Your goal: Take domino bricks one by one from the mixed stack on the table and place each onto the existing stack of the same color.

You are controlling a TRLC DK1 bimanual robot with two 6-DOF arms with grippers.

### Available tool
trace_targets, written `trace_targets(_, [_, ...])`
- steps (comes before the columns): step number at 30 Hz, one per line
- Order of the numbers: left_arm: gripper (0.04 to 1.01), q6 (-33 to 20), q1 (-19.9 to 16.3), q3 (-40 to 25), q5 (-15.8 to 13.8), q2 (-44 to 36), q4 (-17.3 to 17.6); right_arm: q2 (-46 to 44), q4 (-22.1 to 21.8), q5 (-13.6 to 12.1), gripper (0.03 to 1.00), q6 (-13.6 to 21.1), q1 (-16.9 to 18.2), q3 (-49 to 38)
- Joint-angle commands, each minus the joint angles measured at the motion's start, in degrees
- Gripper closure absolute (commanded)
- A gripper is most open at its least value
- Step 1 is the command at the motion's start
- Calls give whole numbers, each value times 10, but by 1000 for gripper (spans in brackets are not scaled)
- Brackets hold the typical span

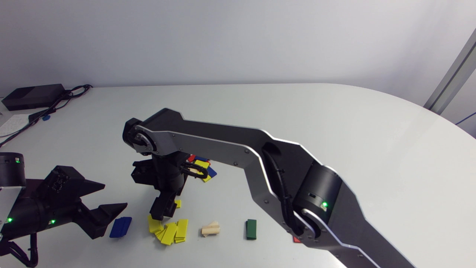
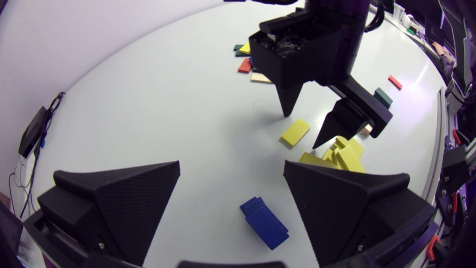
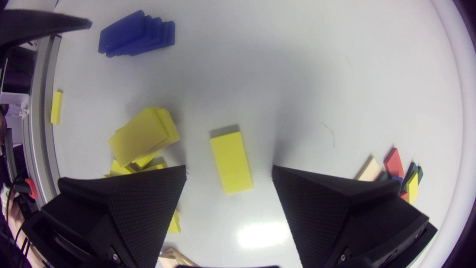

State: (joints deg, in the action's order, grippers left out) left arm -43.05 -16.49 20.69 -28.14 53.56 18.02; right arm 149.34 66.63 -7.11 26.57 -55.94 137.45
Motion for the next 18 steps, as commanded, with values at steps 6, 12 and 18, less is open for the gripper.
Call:
trace_targets(6, [51, -16, -7, 7, -5, -1, 3, 53, 39, -7, 321, 2, -3, 56])
trace_targets(12, [51, -18, -6, 10, -5, 6, 1, 52, 42, -9, 672, 2, 0, 52])
trace_targets(18, [51, -20, -6, 12, -5, 10, 0, 44, 41, -8, 734, -1, 7, 48])
